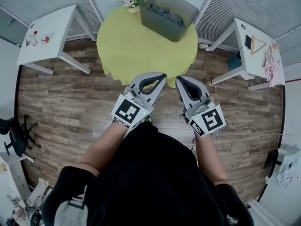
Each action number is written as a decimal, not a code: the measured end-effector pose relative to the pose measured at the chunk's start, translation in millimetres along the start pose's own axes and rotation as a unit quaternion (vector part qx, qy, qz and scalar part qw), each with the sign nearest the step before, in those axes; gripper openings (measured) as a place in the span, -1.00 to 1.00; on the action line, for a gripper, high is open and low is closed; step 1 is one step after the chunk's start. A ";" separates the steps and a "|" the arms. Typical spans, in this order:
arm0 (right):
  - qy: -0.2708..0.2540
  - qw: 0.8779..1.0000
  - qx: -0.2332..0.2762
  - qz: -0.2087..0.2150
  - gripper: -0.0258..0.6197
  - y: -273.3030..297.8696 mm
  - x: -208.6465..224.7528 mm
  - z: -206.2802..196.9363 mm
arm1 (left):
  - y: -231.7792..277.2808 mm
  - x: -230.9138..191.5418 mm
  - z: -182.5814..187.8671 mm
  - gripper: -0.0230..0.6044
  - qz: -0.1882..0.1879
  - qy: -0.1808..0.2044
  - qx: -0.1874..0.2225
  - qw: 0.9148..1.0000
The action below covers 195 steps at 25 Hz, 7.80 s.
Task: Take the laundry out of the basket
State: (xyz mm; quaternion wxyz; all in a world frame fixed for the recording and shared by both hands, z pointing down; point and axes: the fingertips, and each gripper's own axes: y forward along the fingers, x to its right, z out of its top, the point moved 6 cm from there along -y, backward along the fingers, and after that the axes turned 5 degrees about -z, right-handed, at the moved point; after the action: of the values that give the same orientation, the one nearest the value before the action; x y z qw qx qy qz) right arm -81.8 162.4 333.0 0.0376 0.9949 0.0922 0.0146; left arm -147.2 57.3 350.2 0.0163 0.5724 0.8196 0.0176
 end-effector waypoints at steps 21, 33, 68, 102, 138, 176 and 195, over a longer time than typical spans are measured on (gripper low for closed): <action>-0.010 1.000 0.000 0.022 -0.85 55.7 95.3 -1.6 | 82.3 -64.3 3.3 -0.91 0.017 0.010 -0.019 1.000; -0.007 0.997 0.011 0.075 -0.85 51.2 200.5 7.3 | 181.2 -62.7 10.1 -0.91 0.071 -0.005 -0.035 0.997; -0.003 0.990 -0.016 0.139 -0.85 103.6 335.7 -7.6 | 282.6 -120.1 -1.9 -0.91 0.156 -0.017 -0.034 0.987; -0.063 0.976 -0.072 0.196 -0.85 315.8 333.3 3.0 | 240.7 -309.6 -16.3 -0.91 0.249 -0.049 -0.005 0.967; -0.051 0.909 -0.337 0.241 -0.70 469.7 392.0 -193.0 | 281.2 -405.0 -94.1 -0.91 0.394 -0.063 -0.078 0.914; -0.129 0.793 -0.560 0.204 0.54 528.9 379.1 -371.2 | 269.0 -418.2 -121.7 -0.91 0.441 -0.089 -0.092 0.888; -0.145 0.805 -0.504 0.279 0.17 515.7 379.5 -310.0 | 260.2 -385.2 -108.6 -0.90 0.483 -0.086 -0.093 0.867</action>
State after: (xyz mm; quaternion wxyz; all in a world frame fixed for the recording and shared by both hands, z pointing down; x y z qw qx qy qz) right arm 373.9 -250.7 690.4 0.5406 0.8095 -0.2162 -0.0753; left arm 224.2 -215.9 473.6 0.1294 0.8916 0.4310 0.0503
